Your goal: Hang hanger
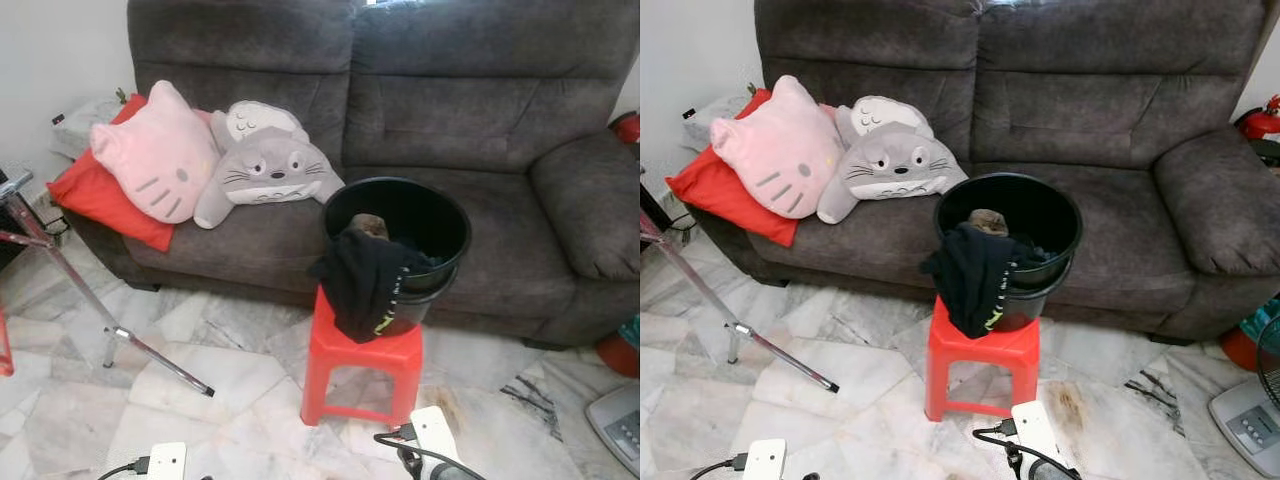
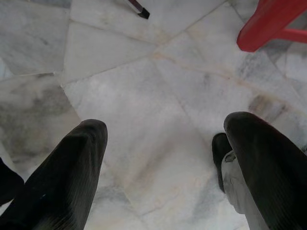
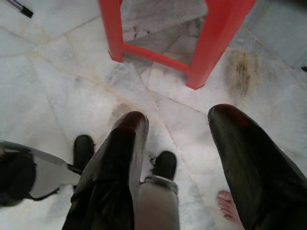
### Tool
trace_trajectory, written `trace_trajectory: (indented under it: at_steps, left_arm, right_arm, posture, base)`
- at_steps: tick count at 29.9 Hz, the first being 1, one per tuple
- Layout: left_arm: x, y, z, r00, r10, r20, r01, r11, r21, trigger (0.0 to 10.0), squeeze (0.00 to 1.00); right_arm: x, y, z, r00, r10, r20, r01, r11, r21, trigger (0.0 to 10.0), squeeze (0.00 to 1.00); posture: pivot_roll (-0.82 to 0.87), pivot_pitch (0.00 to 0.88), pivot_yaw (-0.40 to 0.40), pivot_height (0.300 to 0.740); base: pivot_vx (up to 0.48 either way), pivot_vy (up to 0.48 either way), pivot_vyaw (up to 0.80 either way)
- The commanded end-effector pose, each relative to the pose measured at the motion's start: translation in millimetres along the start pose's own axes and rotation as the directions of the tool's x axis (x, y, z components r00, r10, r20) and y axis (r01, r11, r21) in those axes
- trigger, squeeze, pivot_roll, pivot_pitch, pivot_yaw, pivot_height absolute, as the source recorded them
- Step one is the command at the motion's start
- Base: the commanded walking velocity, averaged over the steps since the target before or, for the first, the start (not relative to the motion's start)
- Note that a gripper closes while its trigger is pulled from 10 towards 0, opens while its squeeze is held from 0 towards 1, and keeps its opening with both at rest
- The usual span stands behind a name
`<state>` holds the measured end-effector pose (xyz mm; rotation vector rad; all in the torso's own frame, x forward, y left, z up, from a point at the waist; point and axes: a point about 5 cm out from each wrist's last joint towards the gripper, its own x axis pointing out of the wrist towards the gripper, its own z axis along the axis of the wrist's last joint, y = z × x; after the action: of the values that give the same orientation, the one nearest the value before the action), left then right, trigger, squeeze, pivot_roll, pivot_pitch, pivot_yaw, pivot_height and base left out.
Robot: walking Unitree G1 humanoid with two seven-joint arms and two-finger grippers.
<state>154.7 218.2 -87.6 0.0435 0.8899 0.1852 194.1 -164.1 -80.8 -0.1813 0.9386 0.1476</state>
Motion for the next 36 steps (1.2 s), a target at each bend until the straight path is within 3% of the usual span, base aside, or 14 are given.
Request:
trace_trajectory:
  at_steps: [1, 10, 36]
  left_arm:
    - [-0.4, 3.5, -1.0, 1.0, 0.009, -0.003, -0.009, 1.0, -0.014, 10.0, 0.0]
    - [-0.4, 3.3, -1.0, 1.0, 0.009, -0.002, -0.009, 1.0, -0.012, 10.0, 0.0]
    - [-1.2, 2.1, -3.0, 1.0, -0.001, -0.001, 0.001, 1.0, -0.006, 10.0, 0.0]
  right_arm:
    - [-0.1, 0.1, -0.5, 1.0, -0.003, -0.001, 0.003, 1.0, 0.008, 10.0, 0.0]
    - [-0.1, 0.2, -0.7, 1.0, -0.003, -0.002, 0.003, 1.0, 0.009, 10.0, 0.0]
    - [-0.4, 0.2, -1.6, 1.0, -0.01, 0.004, 0.01, 1.0, 0.014, 10.0, 0.0]
  posture:
    - [-0.15, 0.0, 0.075, 0.74]
    - [-0.15, 0.0, 0.076, 0.74]
    - [-0.15, 0.0, 0.075, 0.74]
  base:
    - [0.0, 0.24, 0.0]
    - [0.0, 0.242, 0.0]
    - [0.0, 0.0, 0.0]
